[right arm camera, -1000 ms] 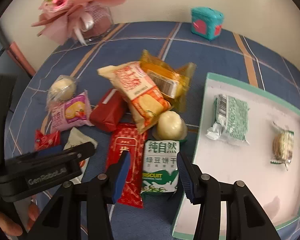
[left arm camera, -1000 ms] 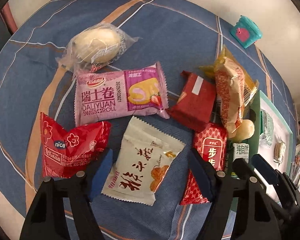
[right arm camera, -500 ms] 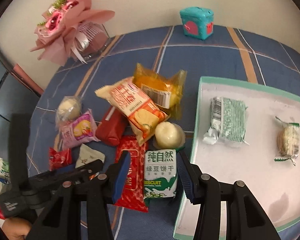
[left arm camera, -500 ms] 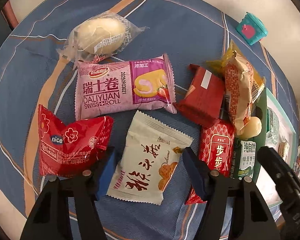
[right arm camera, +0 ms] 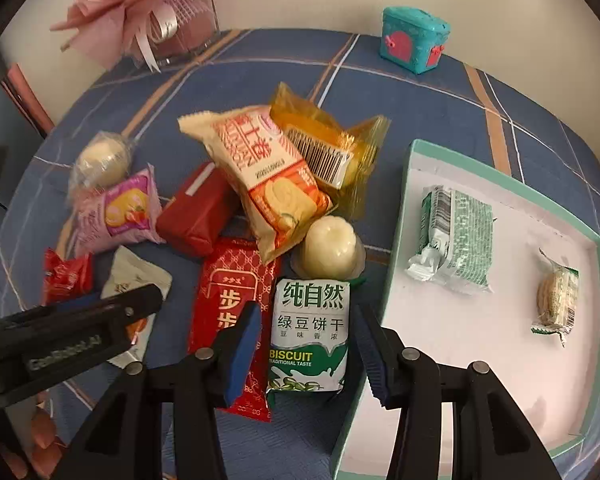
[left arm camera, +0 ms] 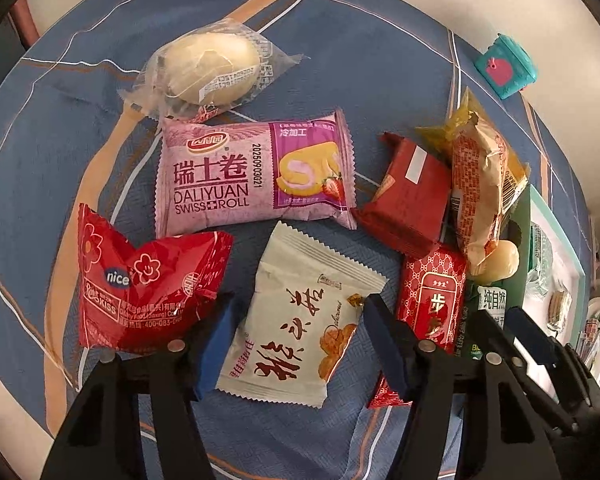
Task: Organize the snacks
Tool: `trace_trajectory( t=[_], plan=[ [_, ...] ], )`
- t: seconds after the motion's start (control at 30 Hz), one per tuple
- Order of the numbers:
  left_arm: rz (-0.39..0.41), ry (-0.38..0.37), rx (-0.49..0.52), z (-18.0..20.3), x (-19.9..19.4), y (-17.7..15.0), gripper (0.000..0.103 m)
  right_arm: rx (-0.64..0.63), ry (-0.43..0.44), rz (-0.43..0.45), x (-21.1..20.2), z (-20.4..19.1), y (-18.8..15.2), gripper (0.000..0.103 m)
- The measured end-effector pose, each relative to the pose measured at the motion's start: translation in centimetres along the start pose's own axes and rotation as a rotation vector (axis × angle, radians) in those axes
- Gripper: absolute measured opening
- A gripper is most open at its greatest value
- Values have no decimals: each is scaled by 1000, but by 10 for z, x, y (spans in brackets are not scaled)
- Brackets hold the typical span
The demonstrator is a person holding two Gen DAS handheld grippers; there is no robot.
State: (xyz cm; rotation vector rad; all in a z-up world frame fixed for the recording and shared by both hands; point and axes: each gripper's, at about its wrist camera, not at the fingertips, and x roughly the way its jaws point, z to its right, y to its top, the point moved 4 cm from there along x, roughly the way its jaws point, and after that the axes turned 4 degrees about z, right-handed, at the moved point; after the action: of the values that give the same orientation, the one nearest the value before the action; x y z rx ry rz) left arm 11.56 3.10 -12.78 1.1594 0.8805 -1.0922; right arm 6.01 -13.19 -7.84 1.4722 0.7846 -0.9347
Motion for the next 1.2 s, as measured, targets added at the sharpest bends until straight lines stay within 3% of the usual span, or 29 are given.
trace_trajectory(
  t=[0.2,0.4,0.83,1.2],
  plan=[
    [0,4,-4,-6,-2,2,66,20,28,-24,7,-4,-1,51],
    [-2,26,17,-2,-4,-2,66,-21,-23,-38,12,-4,-4,44],
    [13,64,62,20,-4,-8,61,-16,-38,-34,16,-4,-5,43],
    [64,49,68,32,-25,-5,56,44,8,-22,-1,-3,-1,43]
  ],
)
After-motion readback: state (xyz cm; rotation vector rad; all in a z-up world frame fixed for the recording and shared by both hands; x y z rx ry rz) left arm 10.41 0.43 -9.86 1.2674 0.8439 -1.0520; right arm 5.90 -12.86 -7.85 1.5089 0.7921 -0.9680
